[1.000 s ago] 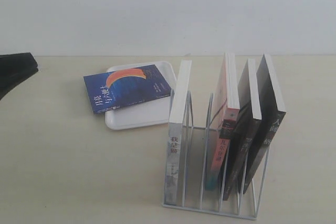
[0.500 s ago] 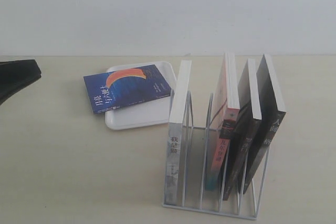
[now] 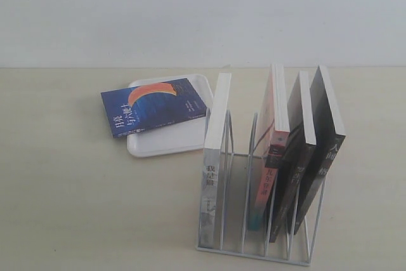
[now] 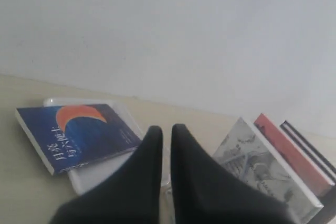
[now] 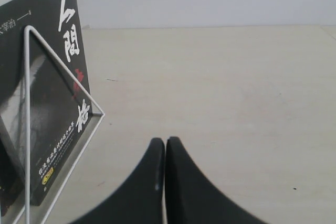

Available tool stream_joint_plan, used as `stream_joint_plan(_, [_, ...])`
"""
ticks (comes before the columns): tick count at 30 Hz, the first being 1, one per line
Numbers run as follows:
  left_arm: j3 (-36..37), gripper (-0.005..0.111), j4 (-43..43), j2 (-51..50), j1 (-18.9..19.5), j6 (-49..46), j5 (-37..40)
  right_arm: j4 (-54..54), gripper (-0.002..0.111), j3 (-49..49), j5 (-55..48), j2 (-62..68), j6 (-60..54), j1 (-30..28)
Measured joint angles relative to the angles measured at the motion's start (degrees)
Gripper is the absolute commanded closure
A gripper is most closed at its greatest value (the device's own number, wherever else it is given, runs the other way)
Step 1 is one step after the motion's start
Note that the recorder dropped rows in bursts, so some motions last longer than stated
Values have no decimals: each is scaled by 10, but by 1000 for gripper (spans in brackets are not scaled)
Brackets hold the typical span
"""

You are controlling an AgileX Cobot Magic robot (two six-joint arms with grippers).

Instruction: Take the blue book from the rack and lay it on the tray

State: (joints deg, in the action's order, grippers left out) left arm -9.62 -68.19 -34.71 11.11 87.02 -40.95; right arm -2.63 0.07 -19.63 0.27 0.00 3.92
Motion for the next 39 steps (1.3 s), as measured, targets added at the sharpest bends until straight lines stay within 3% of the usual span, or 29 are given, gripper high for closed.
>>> stream_joint_plan(8, [60, 102, 279, 120, -74, 18, 33, 0, 108, 0, 0, 0, 0, 0])
stream_joint_plan(14, [63, 102, 457, 156, -109, 121, 59, 0, 108, 0, 0, 0, 0, 0])
stream_joint_plan(17, [63, 102, 530, 164, -113, 168, 103, 0, 108, 0, 0, 0, 0, 0])
stream_joint_plan(21, [63, 102, 611, 187, -114, 183, 241, 0, 108, 0, 0, 0, 0, 0])
stream_joint_plan(26, [64, 102, 640, 211, -114, 191, 496, 0, 108, 0, 0, 0, 0, 0])
stream_joint_plan(29, [67, 102, 612, 224, -114, 207, 579, 0, 108, 0, 0, 0, 0, 0])
stream_joint_plan(34, [73, 102, 497, 257, -115, 260, 572, 0, 108, 0, 0, 0, 0, 0])
stream_joint_plan(39, [93, 102, 506, 291, -116, 319, 570, 0, 108, 0, 0, 0, 0, 0])
